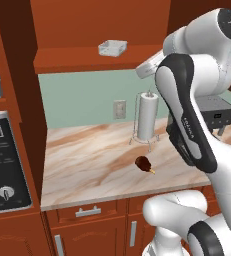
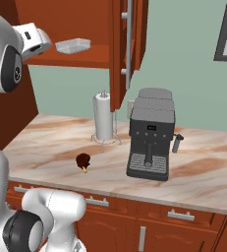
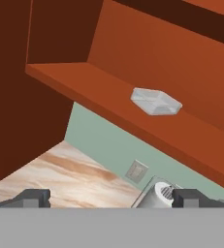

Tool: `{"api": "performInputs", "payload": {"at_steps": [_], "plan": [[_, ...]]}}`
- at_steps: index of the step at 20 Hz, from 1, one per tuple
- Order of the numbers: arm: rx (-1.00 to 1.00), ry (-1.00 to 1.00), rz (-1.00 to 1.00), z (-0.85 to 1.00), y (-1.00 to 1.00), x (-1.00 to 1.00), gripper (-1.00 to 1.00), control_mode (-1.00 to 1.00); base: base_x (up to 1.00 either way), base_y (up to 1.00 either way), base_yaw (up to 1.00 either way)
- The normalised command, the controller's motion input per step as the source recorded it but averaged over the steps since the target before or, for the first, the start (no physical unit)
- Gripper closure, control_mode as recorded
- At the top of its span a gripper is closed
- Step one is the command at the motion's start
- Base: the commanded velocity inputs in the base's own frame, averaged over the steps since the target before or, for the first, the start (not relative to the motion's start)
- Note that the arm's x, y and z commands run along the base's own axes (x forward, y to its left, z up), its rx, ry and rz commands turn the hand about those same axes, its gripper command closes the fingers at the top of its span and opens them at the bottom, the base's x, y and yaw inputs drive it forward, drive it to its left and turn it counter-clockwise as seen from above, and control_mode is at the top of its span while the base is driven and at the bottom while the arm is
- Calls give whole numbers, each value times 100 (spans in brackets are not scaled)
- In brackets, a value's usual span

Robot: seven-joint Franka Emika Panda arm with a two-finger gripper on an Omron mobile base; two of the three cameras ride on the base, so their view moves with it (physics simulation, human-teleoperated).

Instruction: Retrieve the tupperware from the cabinet, then place the raw meat into the tupperware to avoid contamination.

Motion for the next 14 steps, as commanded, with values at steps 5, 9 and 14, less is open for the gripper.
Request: {"api": "performInputs", "payload": {"at_steps": [5,9,14], "plan": [[1,0,0,0,0,17,-100,-100,0,0,0],[0,0,0,0,0,18,-100,-100,0,0,0],[0,0,-1,0,1,19,-100,-100,0,0,0]]}}
